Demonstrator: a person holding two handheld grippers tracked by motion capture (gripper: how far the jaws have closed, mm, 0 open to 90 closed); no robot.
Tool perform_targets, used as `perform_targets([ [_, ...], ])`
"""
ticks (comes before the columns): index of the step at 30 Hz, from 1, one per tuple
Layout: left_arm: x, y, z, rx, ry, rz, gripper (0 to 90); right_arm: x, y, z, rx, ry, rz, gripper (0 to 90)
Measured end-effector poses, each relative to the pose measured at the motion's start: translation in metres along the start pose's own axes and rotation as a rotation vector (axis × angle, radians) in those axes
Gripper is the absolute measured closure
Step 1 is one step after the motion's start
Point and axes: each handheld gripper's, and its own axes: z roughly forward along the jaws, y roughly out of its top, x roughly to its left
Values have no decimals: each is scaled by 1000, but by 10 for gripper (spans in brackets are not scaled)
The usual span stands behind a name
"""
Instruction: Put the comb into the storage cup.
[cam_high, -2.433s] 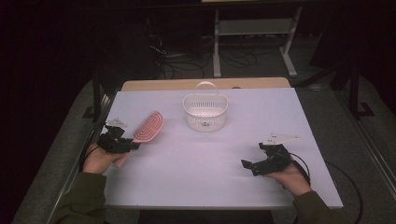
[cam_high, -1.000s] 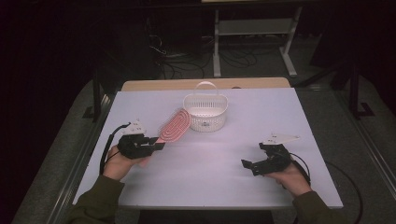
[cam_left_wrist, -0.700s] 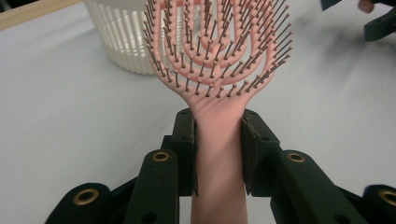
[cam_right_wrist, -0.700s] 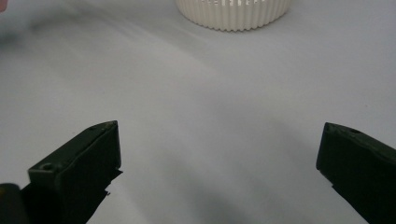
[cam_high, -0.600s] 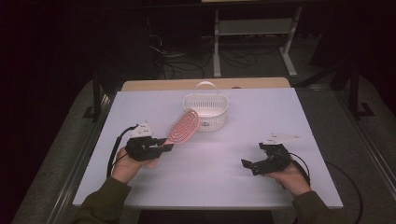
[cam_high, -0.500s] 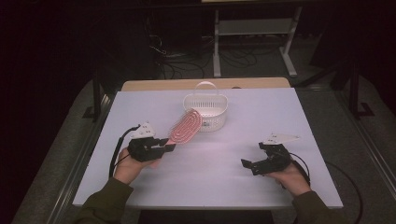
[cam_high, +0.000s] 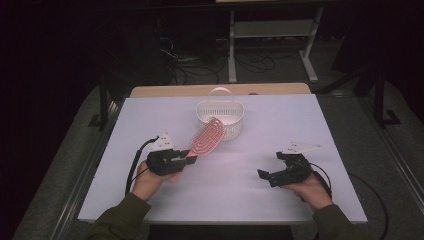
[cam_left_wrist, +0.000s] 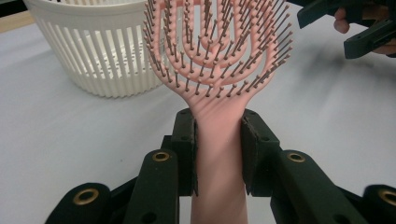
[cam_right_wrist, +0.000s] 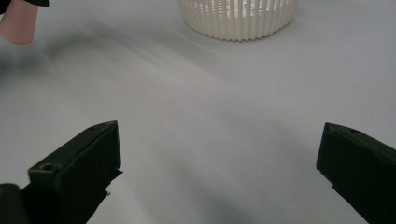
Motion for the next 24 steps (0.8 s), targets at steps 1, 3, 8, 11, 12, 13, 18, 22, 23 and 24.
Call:
perform_targets([
  [1, -1, 0, 1, -4, 4, 0, 702, 0, 1, 0, -1, 4, 5, 0],
  [3, -2, 0, 3, -10, 2, -9, 702, 1, 2, 0, 6, 8, 10, 0],
  [8, -5, 0, 5, -20, 12, -3, 702, 1, 9, -1, -2, 32, 17, 0],
  [11, -7, 0, 5, -29, 14, -3, 702, 2, 15, 0, -12, 41, 13, 0],
  [12, -7, 0, 5, -28, 16, 1, 702, 3, 17, 1, -15, 40, 9, 0],
  [13, -7, 0, 6, -27, 17, 3, 702, 3, 18, 2, -18, 40, 1, 12],
  [18, -8, -1, 6, -26, 19, 4, 702, 6, 25, 6, -38, 61, -16, 28],
  [22, -9, -2, 7, -26, 24, 9, 702, 9, 31, 11, -41, 80, -20, 14],
  [23, -10, -2, 7, -25, 25, 11, 702, 10, 33, 12, -40, 83, -20, 13],
  [24, -10, -2, 8, -26, 25, 12, 702, 10, 34, 13, -41, 90, -23, 10],
])
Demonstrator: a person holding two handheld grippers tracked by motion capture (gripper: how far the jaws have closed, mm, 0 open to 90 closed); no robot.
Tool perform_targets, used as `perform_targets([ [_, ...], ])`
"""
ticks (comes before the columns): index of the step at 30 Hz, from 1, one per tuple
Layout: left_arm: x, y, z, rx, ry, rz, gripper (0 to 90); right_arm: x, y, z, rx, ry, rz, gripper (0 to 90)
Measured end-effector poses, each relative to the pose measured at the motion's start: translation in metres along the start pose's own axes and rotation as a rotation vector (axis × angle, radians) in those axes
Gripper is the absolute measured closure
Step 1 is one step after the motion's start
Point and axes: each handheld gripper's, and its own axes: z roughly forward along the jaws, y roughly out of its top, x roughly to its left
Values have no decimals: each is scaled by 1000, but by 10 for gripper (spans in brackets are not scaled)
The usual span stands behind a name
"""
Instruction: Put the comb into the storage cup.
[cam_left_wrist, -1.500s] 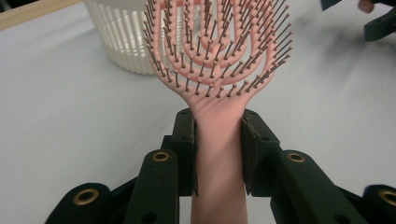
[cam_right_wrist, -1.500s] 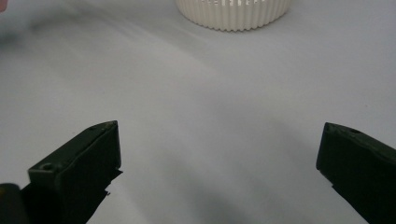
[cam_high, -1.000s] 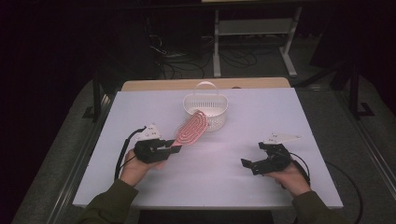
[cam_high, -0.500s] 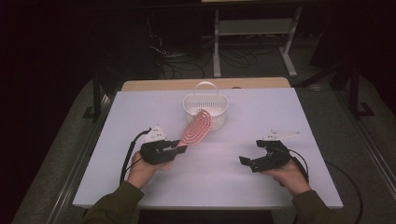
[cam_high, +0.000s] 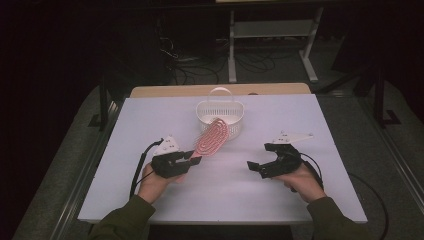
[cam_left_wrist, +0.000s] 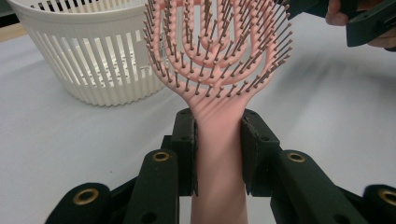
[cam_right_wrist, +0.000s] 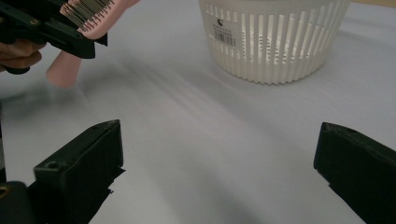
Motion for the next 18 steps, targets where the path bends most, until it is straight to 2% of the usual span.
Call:
perform_targets([
  [11, -3, -2, 3, 4, 0, 19, 702, 5, 13, 11, -4, 56, 21, 1],
  [18, -4, -3, 3, 10, 4, 29, 702, 9, 21, 18, -14, 79, 11, 0],
])
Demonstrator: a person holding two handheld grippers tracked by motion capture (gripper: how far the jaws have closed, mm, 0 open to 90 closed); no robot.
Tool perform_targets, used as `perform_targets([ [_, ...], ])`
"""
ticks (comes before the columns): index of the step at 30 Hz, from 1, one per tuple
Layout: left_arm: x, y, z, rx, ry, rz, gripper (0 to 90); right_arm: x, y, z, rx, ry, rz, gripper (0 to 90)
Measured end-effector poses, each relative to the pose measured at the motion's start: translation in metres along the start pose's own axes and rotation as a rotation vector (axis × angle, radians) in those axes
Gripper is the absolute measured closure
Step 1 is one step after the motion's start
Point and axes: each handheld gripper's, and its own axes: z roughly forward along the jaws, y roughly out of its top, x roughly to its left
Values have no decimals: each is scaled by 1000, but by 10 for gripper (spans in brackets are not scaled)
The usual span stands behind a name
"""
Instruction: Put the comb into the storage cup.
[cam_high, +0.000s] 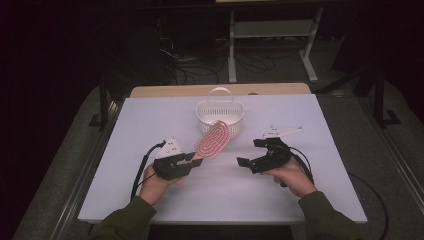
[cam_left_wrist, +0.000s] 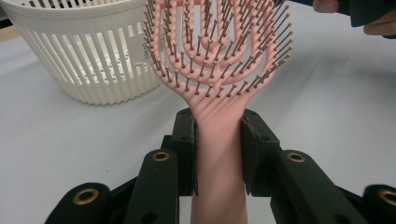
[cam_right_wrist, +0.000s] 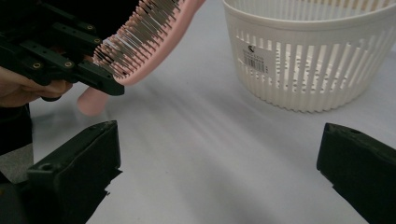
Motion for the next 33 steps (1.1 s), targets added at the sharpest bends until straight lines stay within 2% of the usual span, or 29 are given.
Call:
perform_targets([
  [21, -6, -2, 3, -5, 18, 37, 702, 11, 22, 22, -19, 58, -20, 0],
  [33, -8, -1, 2, -15, 21, 50, 702, 14, 33, 34, -40, 94, -7, 0],
])
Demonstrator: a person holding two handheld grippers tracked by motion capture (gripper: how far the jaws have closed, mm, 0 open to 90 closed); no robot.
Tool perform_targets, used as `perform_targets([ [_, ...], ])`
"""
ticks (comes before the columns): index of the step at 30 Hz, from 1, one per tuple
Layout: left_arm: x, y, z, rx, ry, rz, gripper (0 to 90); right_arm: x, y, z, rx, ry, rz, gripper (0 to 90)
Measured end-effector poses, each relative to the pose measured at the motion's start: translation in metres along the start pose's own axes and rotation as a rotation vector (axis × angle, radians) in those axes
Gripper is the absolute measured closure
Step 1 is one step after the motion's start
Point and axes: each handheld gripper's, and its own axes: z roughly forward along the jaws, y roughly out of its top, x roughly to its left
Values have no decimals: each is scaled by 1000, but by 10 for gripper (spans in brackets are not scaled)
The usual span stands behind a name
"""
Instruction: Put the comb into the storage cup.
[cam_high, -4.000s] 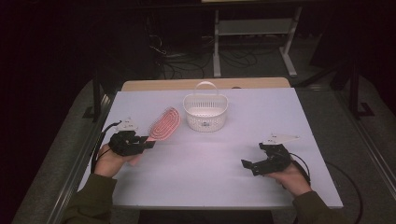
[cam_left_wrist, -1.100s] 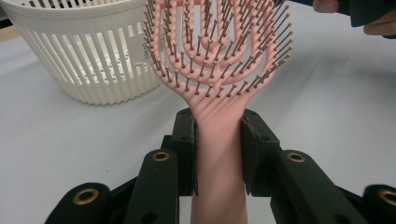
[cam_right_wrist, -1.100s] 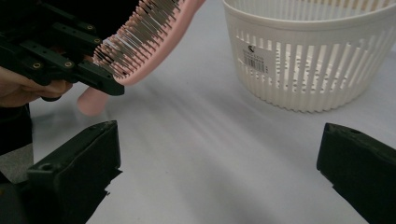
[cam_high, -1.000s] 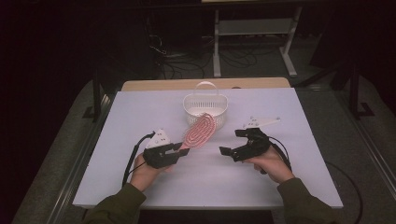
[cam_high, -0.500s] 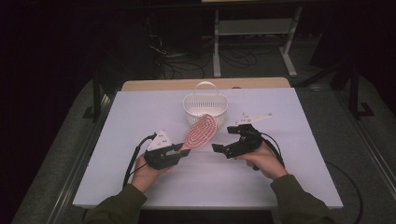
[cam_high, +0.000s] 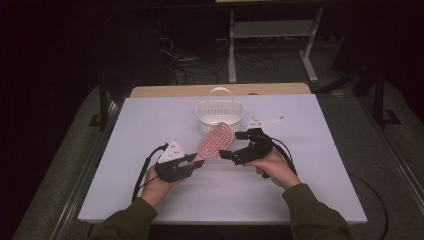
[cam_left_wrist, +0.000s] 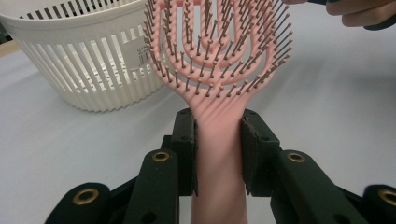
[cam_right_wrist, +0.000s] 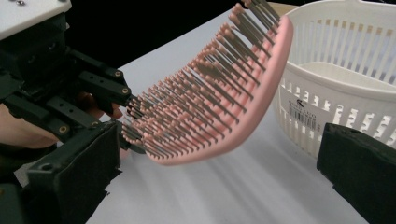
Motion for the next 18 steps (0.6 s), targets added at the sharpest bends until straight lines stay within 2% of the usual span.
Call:
perform_targets([
  [18, -2, 0, 2, 1, 2, 9, 702, -3, 13, 21, -22, 29, 21, 0],
])
